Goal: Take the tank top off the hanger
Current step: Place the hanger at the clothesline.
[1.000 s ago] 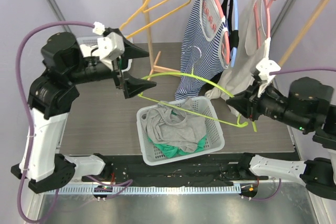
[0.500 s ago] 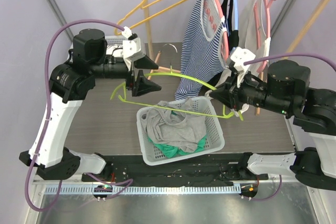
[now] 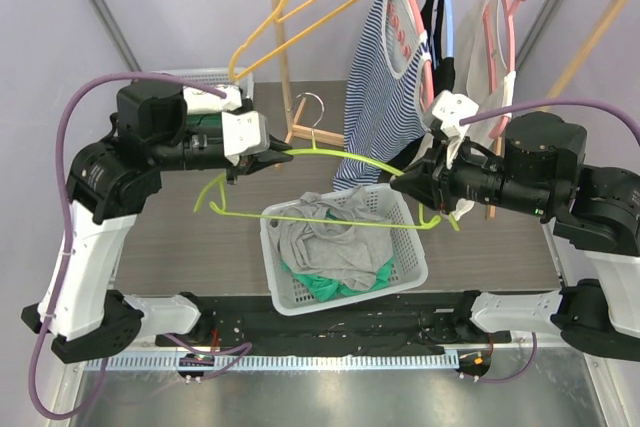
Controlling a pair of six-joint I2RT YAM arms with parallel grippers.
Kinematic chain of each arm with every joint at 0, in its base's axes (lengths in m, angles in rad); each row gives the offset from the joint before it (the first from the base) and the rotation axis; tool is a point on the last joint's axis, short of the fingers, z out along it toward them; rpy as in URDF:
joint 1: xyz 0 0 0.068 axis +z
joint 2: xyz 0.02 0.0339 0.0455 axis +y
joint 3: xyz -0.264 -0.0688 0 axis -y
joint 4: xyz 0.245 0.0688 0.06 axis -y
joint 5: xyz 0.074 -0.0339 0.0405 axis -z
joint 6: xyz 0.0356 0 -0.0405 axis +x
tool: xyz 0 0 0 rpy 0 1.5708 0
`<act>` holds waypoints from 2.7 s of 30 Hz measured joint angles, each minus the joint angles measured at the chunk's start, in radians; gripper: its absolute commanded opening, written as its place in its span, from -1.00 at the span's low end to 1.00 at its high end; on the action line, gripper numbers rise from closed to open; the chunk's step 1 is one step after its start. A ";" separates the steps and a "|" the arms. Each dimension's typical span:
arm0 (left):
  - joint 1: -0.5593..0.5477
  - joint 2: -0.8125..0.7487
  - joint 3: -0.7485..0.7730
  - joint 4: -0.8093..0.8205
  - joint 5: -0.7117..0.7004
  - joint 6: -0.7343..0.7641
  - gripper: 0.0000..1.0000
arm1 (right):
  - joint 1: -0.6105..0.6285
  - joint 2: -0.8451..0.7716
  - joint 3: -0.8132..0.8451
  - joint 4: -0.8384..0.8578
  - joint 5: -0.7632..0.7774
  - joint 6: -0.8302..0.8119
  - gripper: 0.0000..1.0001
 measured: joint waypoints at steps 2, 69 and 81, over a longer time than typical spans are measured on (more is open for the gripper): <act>-0.006 -0.015 0.000 0.002 -0.032 0.034 -1.00 | 0.000 -0.007 -0.019 0.028 -0.008 0.007 -0.78; -0.007 -0.408 -0.423 0.479 -0.122 0.483 -1.00 | -0.002 -0.155 -0.364 0.387 -0.177 0.258 0.07; -0.007 -0.411 -0.440 0.502 -0.101 0.484 -1.00 | -0.002 -0.198 -0.436 0.417 -0.244 0.268 -0.26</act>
